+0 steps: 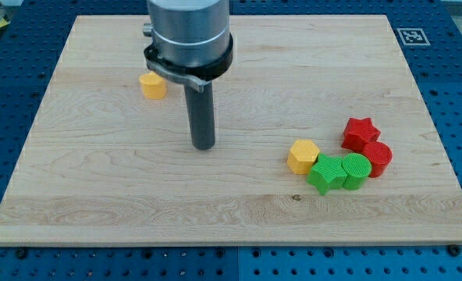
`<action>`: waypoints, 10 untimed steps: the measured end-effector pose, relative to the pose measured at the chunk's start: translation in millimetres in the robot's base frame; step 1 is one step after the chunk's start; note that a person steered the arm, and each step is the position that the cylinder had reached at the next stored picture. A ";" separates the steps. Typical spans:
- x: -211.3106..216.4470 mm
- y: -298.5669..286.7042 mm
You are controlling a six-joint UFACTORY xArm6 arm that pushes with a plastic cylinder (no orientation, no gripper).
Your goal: Move the yellow heart towards the yellow hexagon
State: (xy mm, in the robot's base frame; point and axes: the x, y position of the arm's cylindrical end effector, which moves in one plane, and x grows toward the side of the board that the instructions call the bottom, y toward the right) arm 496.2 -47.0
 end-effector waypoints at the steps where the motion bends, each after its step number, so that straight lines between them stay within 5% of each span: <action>1: 30.7 -27.9; 4: -125.9 -159.7; 6: -120.4 -67.9; 10: -52.6 8.5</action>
State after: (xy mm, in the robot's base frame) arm 443.6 -38.5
